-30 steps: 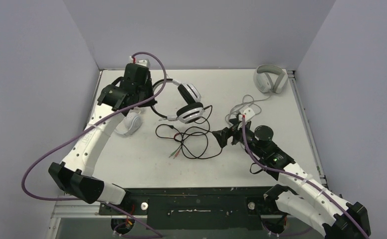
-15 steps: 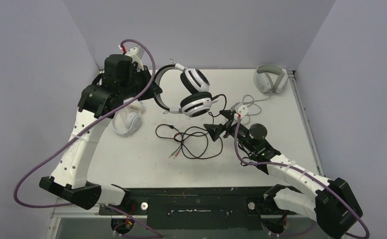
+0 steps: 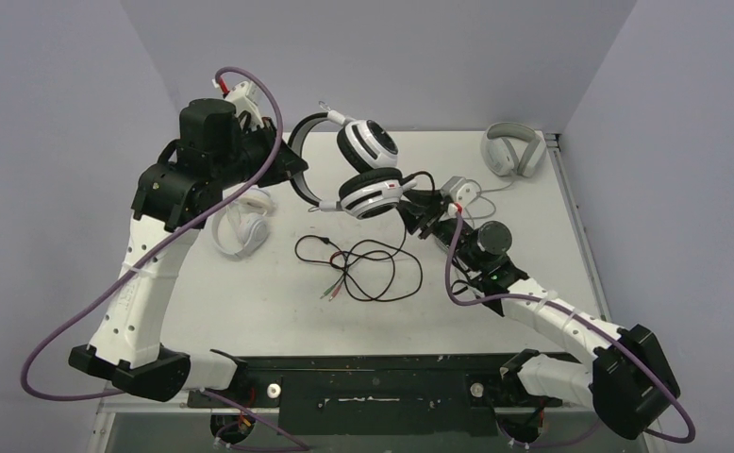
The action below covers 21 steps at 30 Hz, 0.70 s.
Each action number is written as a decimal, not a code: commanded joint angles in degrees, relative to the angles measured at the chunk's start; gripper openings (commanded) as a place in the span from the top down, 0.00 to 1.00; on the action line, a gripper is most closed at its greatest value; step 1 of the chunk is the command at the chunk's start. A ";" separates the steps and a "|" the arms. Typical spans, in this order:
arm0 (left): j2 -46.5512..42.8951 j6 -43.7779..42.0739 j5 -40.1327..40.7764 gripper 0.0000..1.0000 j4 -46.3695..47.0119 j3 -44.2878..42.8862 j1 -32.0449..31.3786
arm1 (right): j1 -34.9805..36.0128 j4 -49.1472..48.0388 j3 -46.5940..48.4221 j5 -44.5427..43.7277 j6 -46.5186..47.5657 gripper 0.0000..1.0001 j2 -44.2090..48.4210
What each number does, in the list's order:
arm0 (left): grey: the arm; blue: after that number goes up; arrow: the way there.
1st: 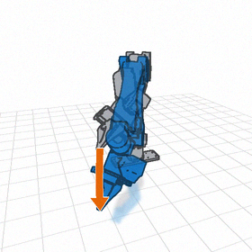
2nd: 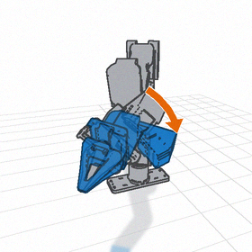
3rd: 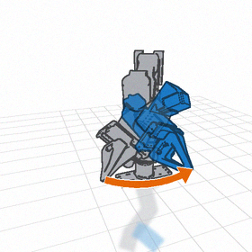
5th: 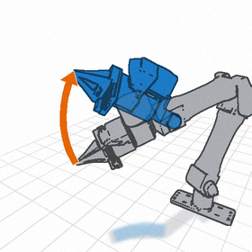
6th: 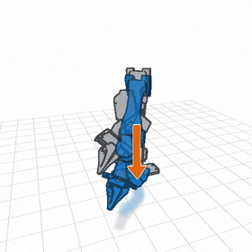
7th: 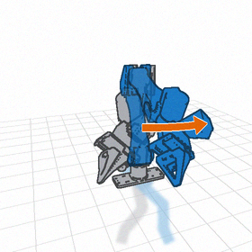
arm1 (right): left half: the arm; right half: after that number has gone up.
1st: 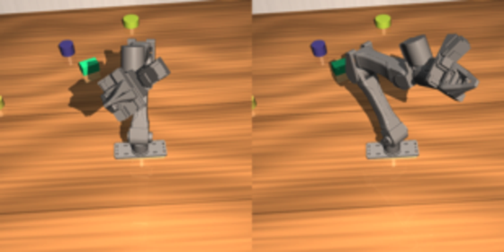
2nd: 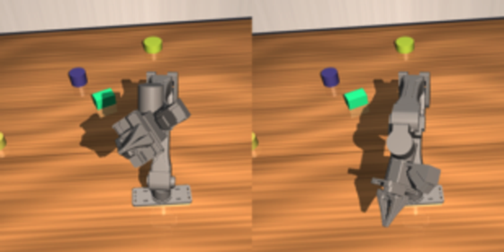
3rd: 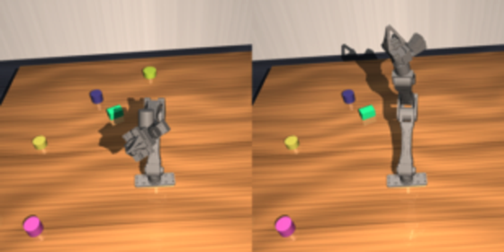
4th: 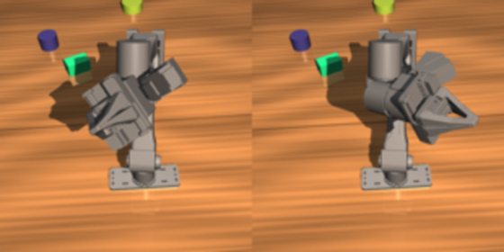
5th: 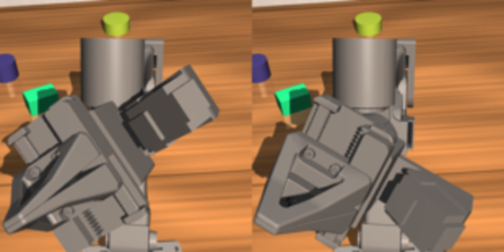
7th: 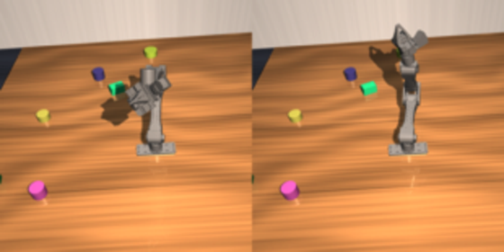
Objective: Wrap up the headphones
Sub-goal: Wrap the headphones cable around the headphones.
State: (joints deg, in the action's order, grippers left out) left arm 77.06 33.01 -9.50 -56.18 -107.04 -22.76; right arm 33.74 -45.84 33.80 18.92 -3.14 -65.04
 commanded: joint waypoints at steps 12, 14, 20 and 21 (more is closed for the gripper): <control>-3.30 -9.75 7.36 1.00 8.94 10.80 0.68 | -0.87 19.17 10.43 -22.51 4.57 1.00 13.12; -3.31 -12.15 4.73 1.00 10.31 13.08 0.62 | -0.87 22.16 13.60 -21.89 5.16 1.00 12.25; -3.51 -18.03 3.27 1.00 11.65 18.95 -0.64 | -0.71 30.99 24.53 -1.50 10.37 0.90 8.08; -3.22 -19.03 3.52 1.00 11.34 19.33 -1.07 | -0.63 32.90 26.36 1.70 10.76 0.87 7.06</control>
State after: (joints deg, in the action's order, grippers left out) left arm 75.75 18.76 -3.51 -51.64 -88.38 -22.70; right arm 32.97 -19.68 52.77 6.20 3.64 -55.42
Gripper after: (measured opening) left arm 0.061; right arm 0.089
